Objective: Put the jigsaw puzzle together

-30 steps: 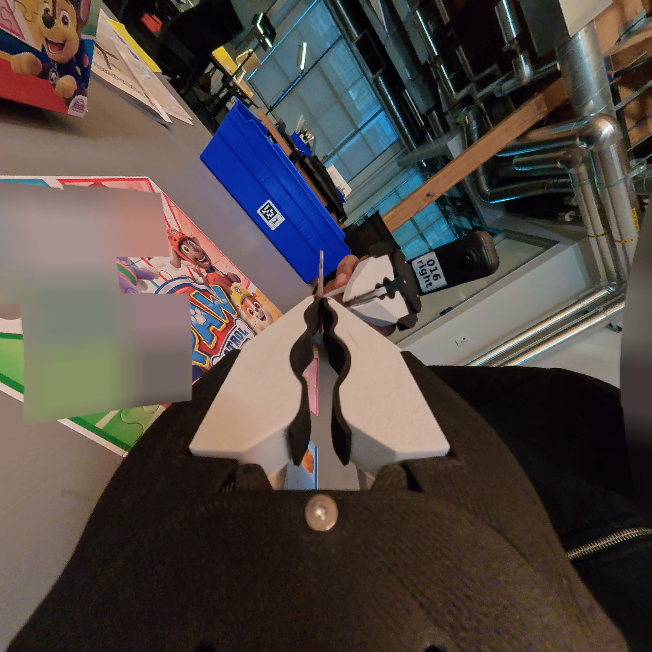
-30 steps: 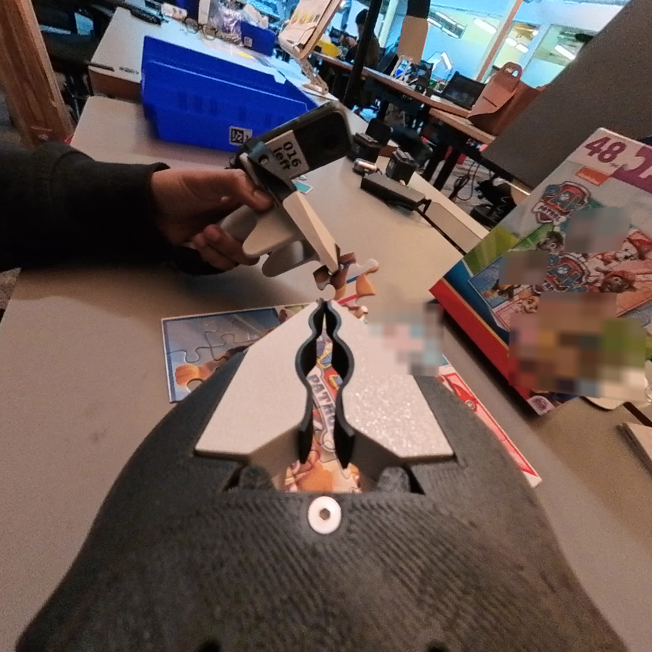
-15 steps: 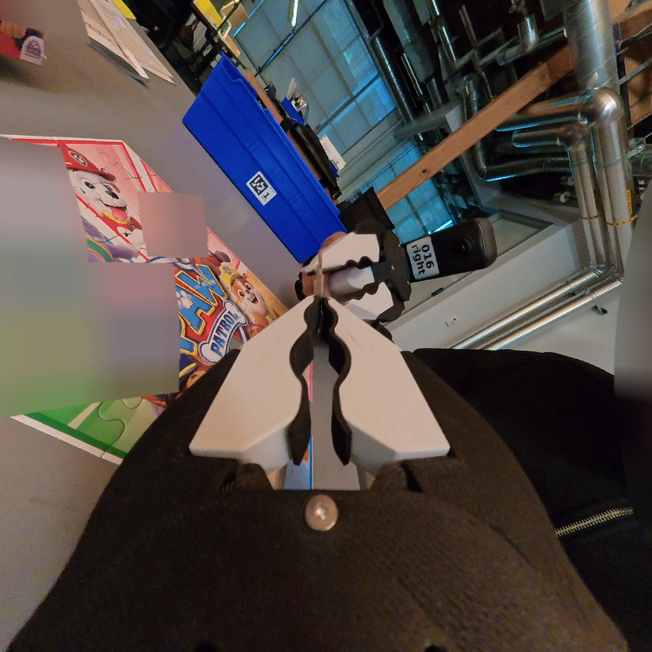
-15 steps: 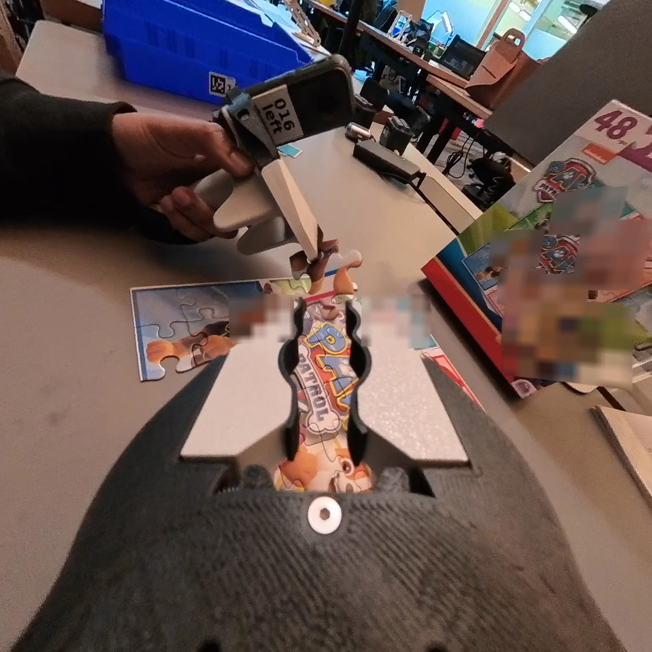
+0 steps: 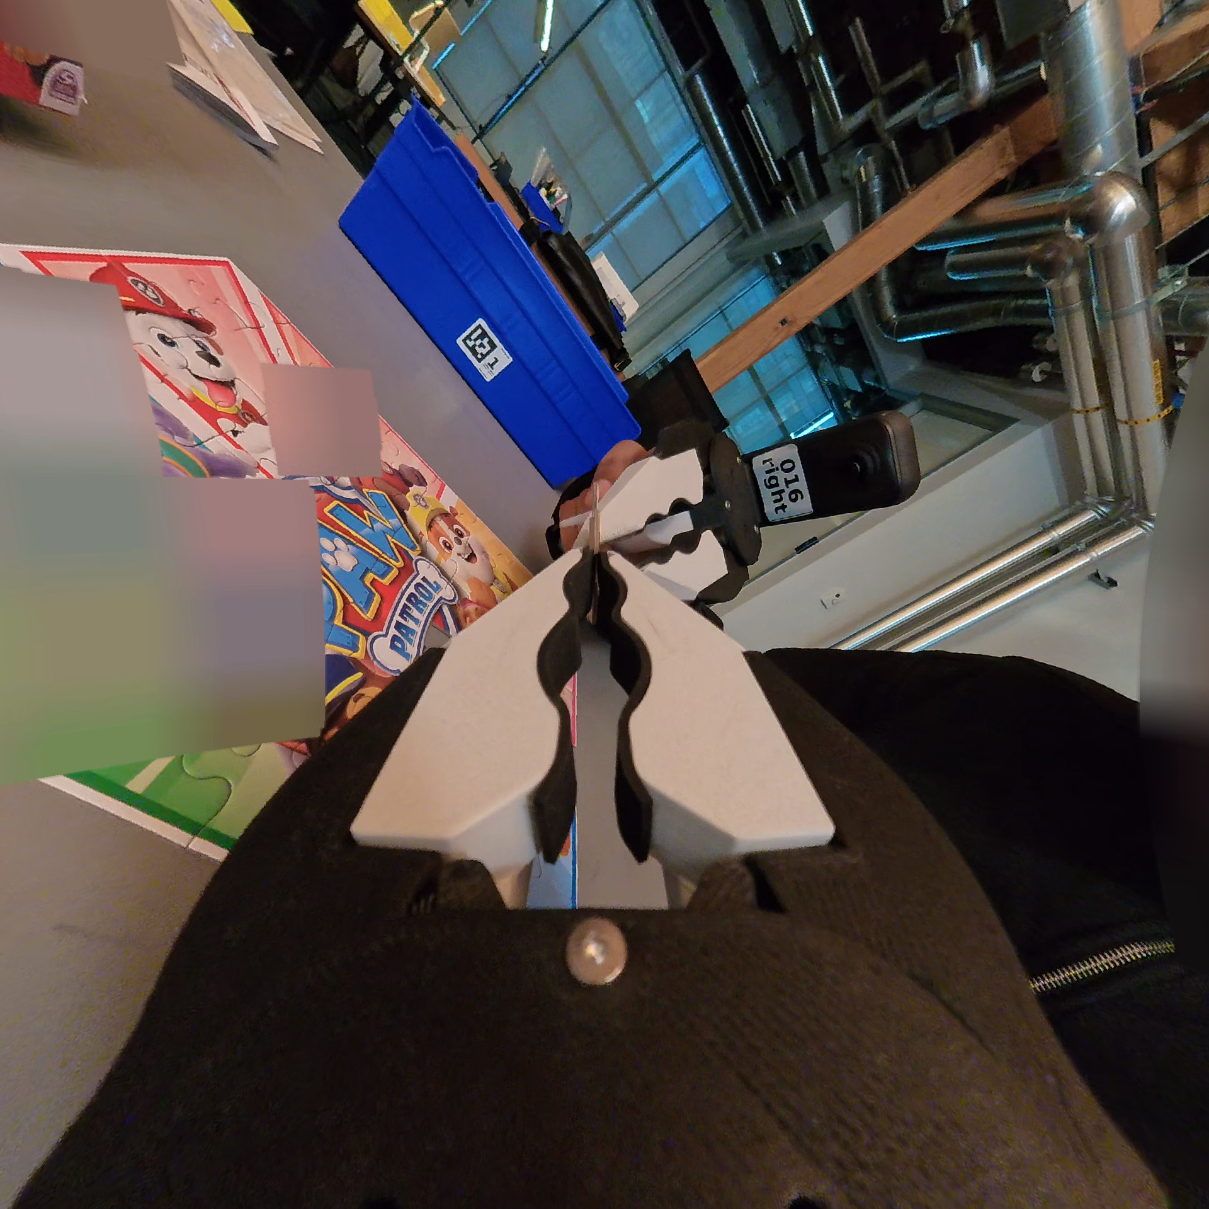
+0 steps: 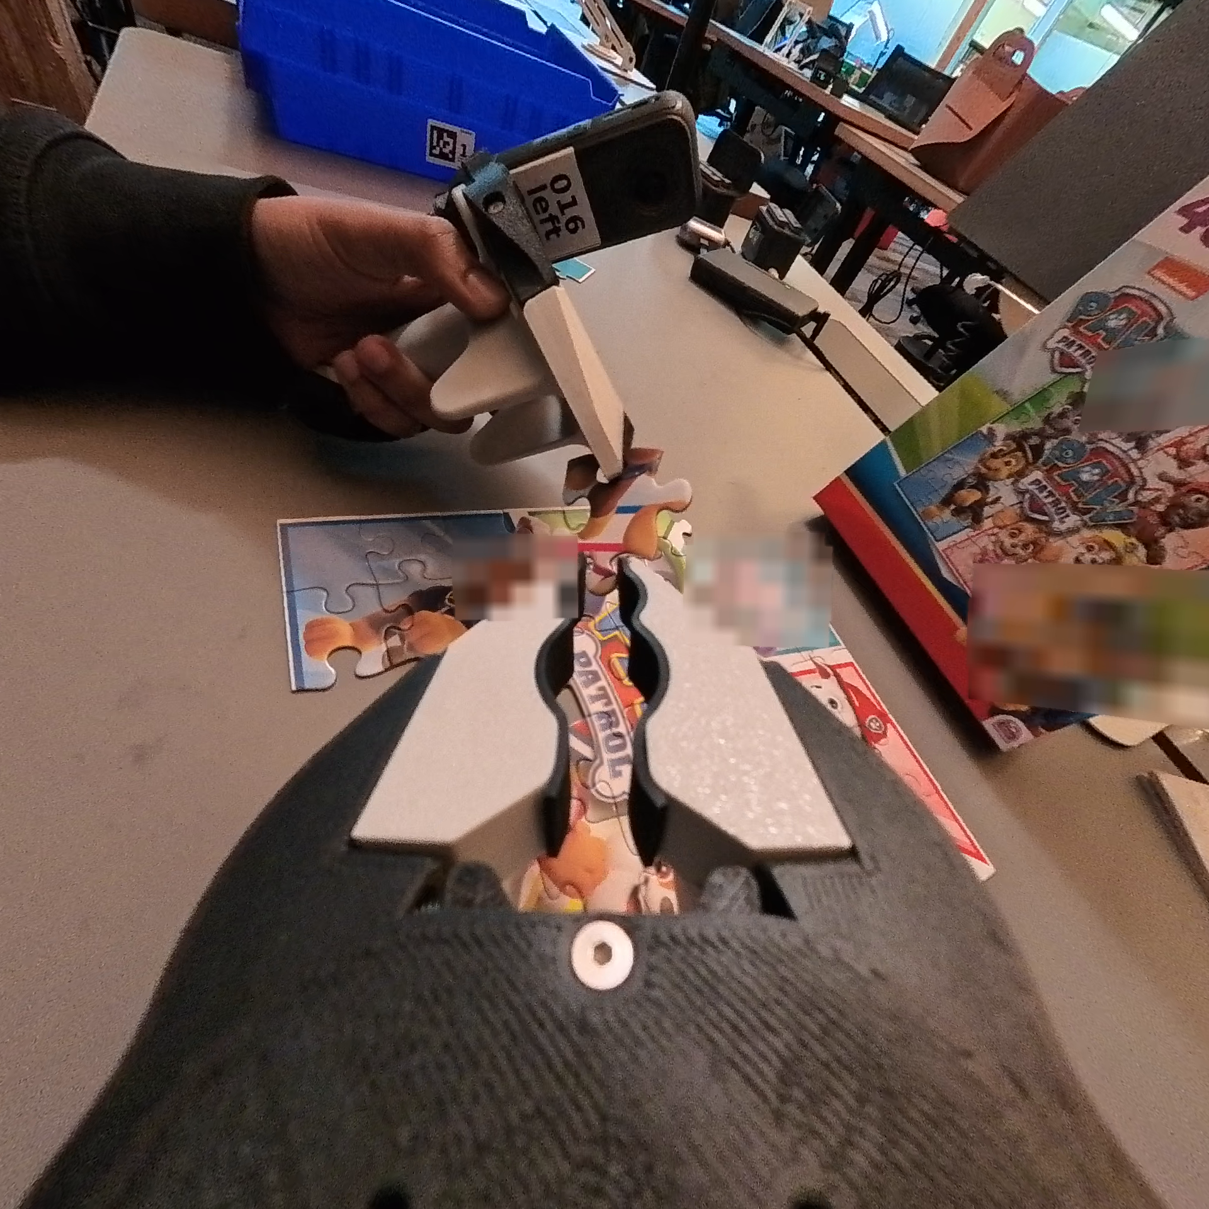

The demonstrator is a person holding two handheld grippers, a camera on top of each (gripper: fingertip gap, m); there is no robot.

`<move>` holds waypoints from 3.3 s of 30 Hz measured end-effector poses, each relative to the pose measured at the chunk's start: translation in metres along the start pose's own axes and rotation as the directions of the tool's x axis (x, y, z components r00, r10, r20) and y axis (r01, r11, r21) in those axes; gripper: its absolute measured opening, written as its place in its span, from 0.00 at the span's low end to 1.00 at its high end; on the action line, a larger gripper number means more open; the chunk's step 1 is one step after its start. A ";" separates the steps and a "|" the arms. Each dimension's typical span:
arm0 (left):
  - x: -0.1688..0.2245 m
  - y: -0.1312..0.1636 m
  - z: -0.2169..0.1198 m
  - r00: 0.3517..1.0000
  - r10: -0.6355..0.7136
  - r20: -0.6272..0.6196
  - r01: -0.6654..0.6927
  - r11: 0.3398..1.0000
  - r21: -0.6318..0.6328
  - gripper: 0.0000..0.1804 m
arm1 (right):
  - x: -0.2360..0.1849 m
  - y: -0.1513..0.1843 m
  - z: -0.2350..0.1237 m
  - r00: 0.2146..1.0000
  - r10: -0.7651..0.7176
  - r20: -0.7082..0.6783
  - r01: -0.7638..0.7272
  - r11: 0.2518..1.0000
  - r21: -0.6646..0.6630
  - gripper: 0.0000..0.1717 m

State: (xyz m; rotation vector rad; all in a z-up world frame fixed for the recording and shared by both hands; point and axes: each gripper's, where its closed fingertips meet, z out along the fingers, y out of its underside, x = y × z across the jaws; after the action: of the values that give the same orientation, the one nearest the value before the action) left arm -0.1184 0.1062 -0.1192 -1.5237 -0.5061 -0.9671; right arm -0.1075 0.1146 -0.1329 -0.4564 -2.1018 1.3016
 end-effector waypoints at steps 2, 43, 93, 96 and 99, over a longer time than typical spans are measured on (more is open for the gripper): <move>0.000 0.000 0.000 1.000 0.001 0.000 -0.001 1.000 0.002 0.00 | -0.001 0.000 0.000 1.000 0.000 0.004 0.000 1.000 -0.001 0.05; 0.000 0.003 0.002 1.000 0.001 -0.004 -0.002 1.000 -0.013 0.02 | 0.007 -0.005 -0.005 0.996 0.088 0.002 -0.088 0.996 0.035 0.01; 0.000 0.001 0.001 1.000 -0.009 -0.009 0.009 1.000 -0.003 0.01 | 0.005 -0.004 -0.005 0.986 0.160 0.051 -0.162 0.986 0.041 0.01; 0.001 0.002 0.001 1.000 -0.012 -0.013 0.012 1.000 -0.007 0.01 | 0.007 -0.004 -0.005 0.984 0.173 0.048 -0.175 0.983 0.044 0.01; 0.001 0.003 0.002 1.000 -0.013 -0.016 0.013 1.000 -0.015 0.01 | 0.009 -0.005 -0.006 0.981 0.188 0.044 -0.191 0.980 0.054 0.02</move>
State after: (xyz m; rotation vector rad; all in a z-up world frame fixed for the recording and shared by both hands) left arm -0.1148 0.1071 -0.1202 -1.5265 -0.4991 -0.9945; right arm -0.1104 0.1222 -0.1238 -0.6236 -2.0867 1.4858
